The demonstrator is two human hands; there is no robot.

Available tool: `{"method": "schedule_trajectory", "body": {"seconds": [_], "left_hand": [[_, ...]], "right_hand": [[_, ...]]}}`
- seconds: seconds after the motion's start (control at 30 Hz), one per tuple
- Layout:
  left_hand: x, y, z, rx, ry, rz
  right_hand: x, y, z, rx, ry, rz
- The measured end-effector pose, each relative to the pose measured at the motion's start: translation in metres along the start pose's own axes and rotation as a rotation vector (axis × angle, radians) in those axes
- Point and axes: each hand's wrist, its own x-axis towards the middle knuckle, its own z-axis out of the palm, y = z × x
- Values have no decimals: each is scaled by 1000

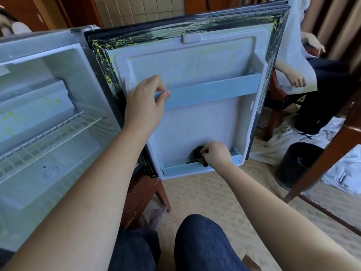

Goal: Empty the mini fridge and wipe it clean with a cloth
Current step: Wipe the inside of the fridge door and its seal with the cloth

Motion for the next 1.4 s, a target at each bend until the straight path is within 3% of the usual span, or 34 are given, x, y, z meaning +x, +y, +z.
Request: {"method": "schedule_trajectory", "body": {"seconds": [0.07, 0.17, 0.37, 0.47, 0.53, 0.63, 0.7, 1.1, 1.17, 1.33, 1.4], "left_hand": [[0, 0, 0, 7, 10, 3], [1, 0, 1, 7, 8, 1], [1, 1, 4, 15, 18, 16], [0, 1, 4, 19, 19, 6], [1, 2, 4, 21, 24, 4], [3, 6, 5, 16, 23, -21], [1, 7, 4, 0, 24, -24], [-3, 5, 4, -11, 65, -10], [-2, 4, 4, -11, 71, -11], [-1, 6, 9, 12, 86, -17], [0, 7, 9, 11, 78, -31]], "right_hand": [[2, -2, -2, -6, -6, 10], [-3, -1, -4, 36, 114, -33], [-11, -28, -75, 318, 644, -188], [-10, -35, -91, 319, 770, -252], [-5, -25, -80, 169, 672, -213], [3, 7, -36, -230, 261, 63], [-1, 18, -20, -298, 97, 169], [-2, 12, -29, -237, -3, 173], [-7, 11, -32, -126, 123, 134], [-14, -27, -89, 208, 779, -172], [-9, -37, -101, 162, 853, -186]]}}
